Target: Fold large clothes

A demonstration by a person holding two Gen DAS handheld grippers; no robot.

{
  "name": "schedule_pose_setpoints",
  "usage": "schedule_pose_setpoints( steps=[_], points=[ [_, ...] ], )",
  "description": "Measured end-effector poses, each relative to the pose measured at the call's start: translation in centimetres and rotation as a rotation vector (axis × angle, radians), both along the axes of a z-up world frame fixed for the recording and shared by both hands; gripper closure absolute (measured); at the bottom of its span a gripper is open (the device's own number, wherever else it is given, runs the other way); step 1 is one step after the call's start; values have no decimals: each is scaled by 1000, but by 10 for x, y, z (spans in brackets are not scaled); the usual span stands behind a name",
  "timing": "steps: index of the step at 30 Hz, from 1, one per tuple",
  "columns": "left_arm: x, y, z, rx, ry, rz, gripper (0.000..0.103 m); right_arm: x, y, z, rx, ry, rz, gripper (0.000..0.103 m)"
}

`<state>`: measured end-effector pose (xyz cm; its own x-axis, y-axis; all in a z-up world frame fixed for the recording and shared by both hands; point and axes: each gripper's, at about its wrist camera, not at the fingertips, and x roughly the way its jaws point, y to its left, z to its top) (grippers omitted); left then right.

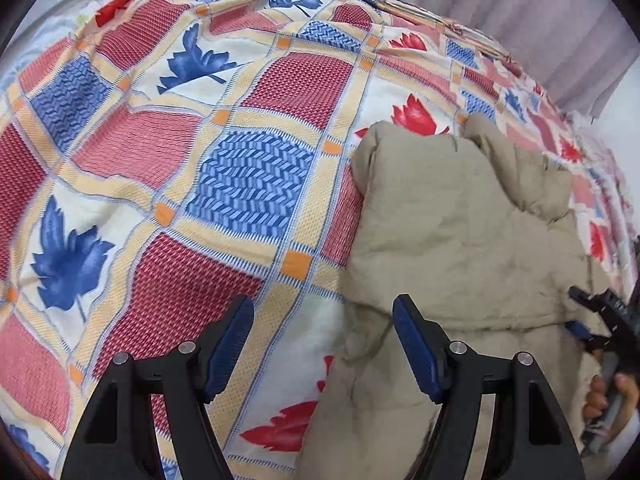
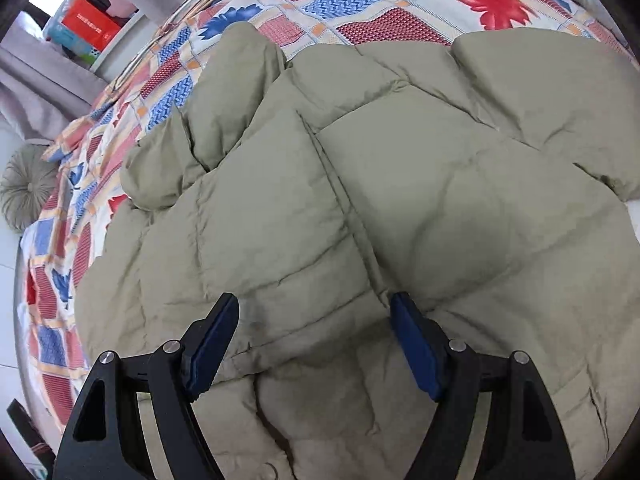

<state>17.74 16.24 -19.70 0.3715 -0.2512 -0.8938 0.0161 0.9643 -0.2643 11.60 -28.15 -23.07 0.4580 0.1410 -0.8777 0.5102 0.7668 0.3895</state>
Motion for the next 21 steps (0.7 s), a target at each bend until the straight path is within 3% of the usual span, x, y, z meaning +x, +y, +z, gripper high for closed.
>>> schedule_pose_setpoints(
  steps=[1,6,10,11,12,14,16,17,18,21],
  points=[
    [17,2,-3,-62,24,1,30,0,-1,-1,31,-10,-2,23],
    [91,-11,-36,-223,111,10,30,0,-9,-7,138,-32,-58,23],
    [122,-27,-55,-325,161,32,33,0,-10,-9,142,-27,-42,27],
    [126,-30,-53,-338,147,32,58,1,-11,-9,143,-26,-36,28],
    [128,-36,-49,-340,141,22,77,0,-12,-9,146,-26,-34,28],
    [118,-48,-23,-243,33,-9,87,0,-14,-10,155,-25,-41,29],
    [100,-67,7,-131,-97,-92,87,-1,-15,-11,158,-22,-45,44],
    [89,-76,19,-83,-148,-134,87,1,-14,-11,160,-18,-38,73],
    [82,-84,25,-45,-178,-161,87,3,-14,-11,156,-13,-33,88],
    [89,-92,5,91,-151,-178,87,3,-11,-11,101,-3,-28,88]
  ],
)
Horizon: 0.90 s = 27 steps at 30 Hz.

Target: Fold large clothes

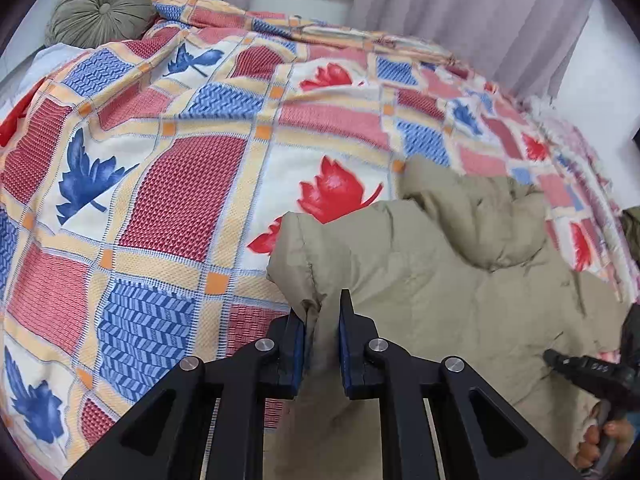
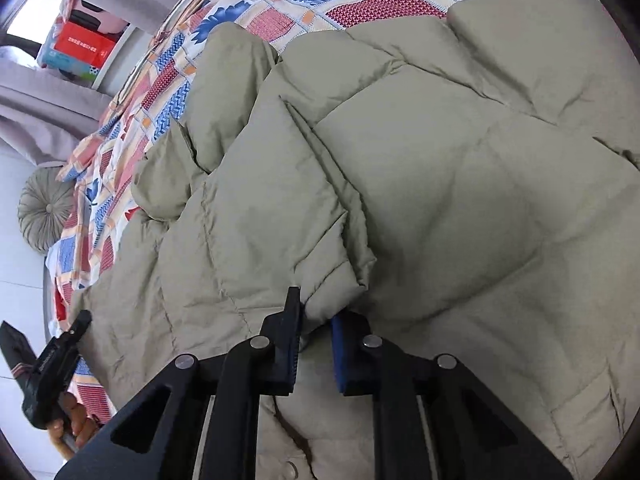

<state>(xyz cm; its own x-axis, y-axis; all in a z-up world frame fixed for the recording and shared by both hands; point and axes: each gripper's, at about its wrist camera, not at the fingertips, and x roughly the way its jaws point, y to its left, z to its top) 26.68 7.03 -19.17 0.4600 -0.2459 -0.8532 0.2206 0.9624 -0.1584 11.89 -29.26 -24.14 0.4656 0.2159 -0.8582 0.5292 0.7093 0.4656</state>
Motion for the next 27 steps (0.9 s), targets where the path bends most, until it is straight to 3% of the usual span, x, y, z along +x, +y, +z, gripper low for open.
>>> schedule_pose_setpoints(
  steps=[4,7,8,9,11,16,19,21,24,27],
  points=[
    [14,11,-37,93,43,41,87,-4,0,-7,-14,15,-6,88],
    [15,12,-33,120,36,68,82,-4,5,-7,-37,18,7,88],
    [15,13,-30,133,30,83,71,-5,7,-6,-50,22,16,88],
    [14,17,-24,153,16,103,52,-6,10,-5,-70,25,27,88],
    [11,28,-12,180,-29,149,35,-8,11,-3,-84,31,35,88],
    [4,65,9,139,-8,209,35,-11,-1,-6,-32,40,5,88],
    [-14,69,14,157,1,200,35,-13,-3,0,-25,52,19,84],
    [-27,62,15,152,0,170,35,-21,-4,10,-68,68,7,76],
    [-43,44,15,131,1,114,35,-39,-9,33,-185,65,-34,76],
    [-47,21,1,156,14,92,35,-39,-10,56,-237,-11,-8,76]
  ],
)
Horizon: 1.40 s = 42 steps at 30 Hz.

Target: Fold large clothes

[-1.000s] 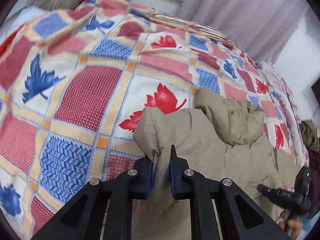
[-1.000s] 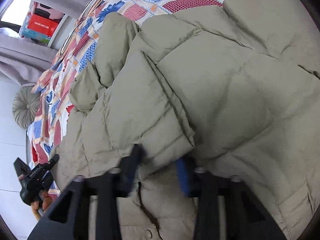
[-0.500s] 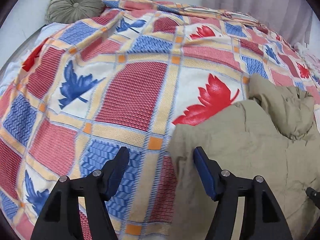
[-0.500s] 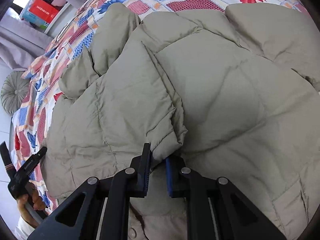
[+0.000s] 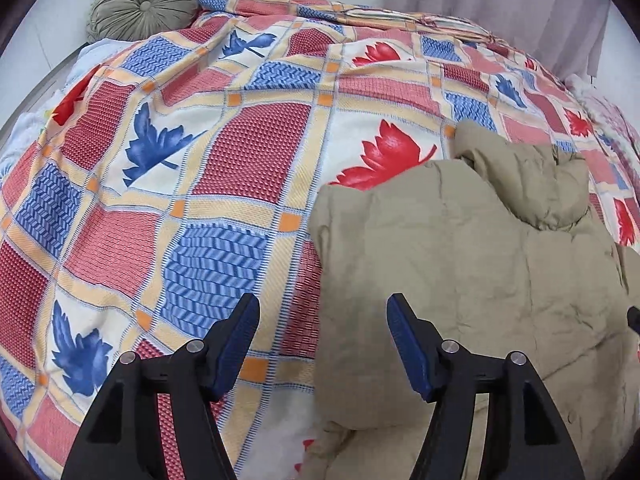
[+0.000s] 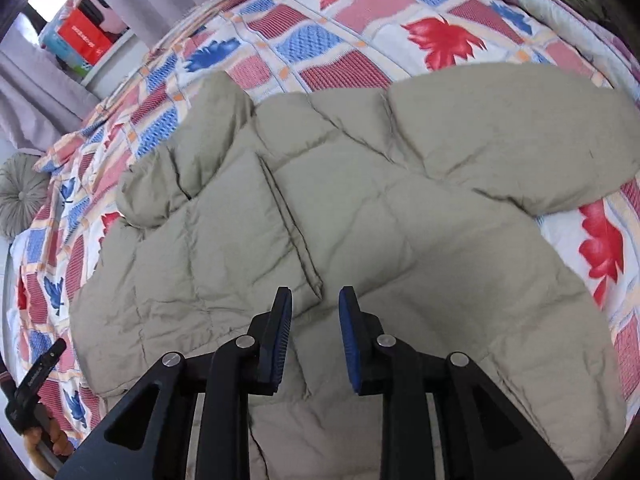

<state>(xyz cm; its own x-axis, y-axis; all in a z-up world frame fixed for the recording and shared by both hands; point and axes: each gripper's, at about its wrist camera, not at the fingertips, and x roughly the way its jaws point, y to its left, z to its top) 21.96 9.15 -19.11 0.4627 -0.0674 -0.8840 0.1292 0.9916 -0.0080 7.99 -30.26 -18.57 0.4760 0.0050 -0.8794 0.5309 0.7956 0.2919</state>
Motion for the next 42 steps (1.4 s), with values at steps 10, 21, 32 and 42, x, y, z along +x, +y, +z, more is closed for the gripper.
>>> schedule_pose_setpoints(
  steps=[10,21,32,42],
  points=[
    [-4,-10,-50,41,93,63,21,41,22,-52,27,86,142,81],
    [-40,-33,-3,99,104,-6,21,-36,-26,-25,153,58,36,50],
    [-122,-123,14,-12,164,-125,0,-117,-38,-24,265,81,-17,39],
    [-147,-199,13,15,171,-201,0,-155,-91,-12,297,15,-108,22]
  ],
)
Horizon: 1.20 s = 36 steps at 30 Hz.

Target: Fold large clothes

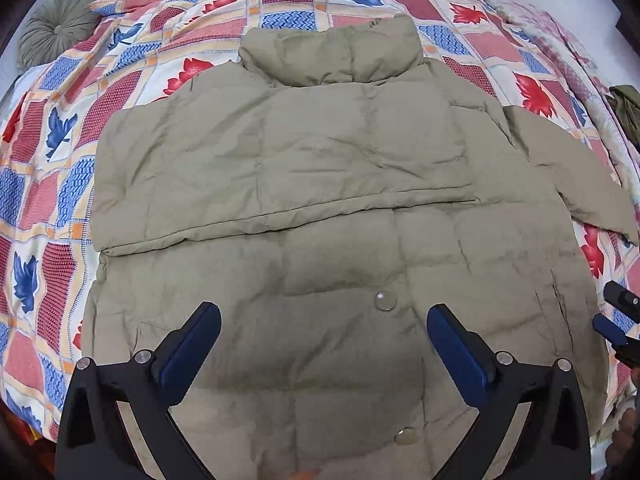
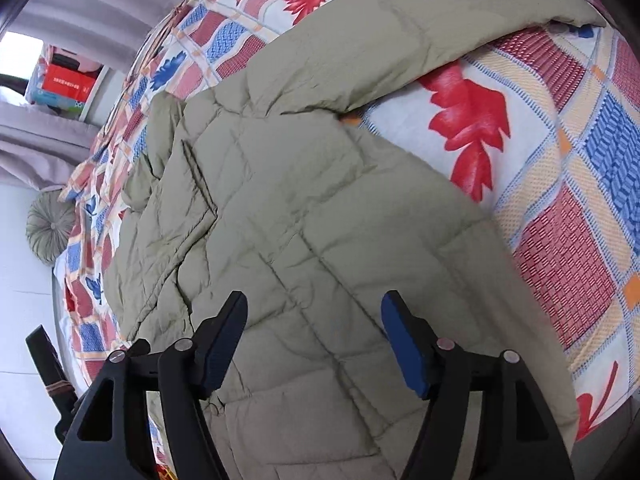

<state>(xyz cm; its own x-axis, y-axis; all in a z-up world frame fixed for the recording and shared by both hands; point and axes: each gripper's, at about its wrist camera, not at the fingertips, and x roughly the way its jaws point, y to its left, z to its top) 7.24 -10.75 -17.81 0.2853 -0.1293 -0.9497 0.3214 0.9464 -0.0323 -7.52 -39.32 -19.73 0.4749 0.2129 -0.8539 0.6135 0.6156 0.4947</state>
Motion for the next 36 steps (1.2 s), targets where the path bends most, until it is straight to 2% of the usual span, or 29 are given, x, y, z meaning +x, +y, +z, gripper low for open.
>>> schedule_pose_setpoints(
  steps=[2,5,6,7,11,19,28,32,34,35,36],
  points=[
    [-1,-11,-2,23,-3,-3,0,-10,-18,2,14,-23,-53,22],
    [-3,-27,-7,17,30,-29,0,-23,-48,3,40,-67,-130,20],
    [-4,-32,-8,19,30,-33,0,-27,-60,3,48,-83,-154,6],
    [-6,-39,-8,16,35,-42,0,-31,-72,3,56,-98,-180,0],
    [-13,-64,-7,7,50,-53,0,-44,-119,3,104,-156,-252,0],
    [-27,-113,-2,-4,55,-102,0,-50,-211,-12,206,-200,-391,0],
    [-30,-144,-9,10,65,-97,0,-41,-299,-47,393,-335,-599,0],
    [-31,-149,-9,17,52,-110,0,-30,-318,-62,473,-387,-657,2],
    [-30,-150,-9,18,51,-108,0,-26,-322,-64,484,-384,-667,4],
    [-30,-149,-9,17,56,-106,0,-24,-325,-65,488,-379,-670,11],
    [-29,-149,-9,12,64,-104,0,-22,-328,-66,494,-370,-673,24]
  ],
)
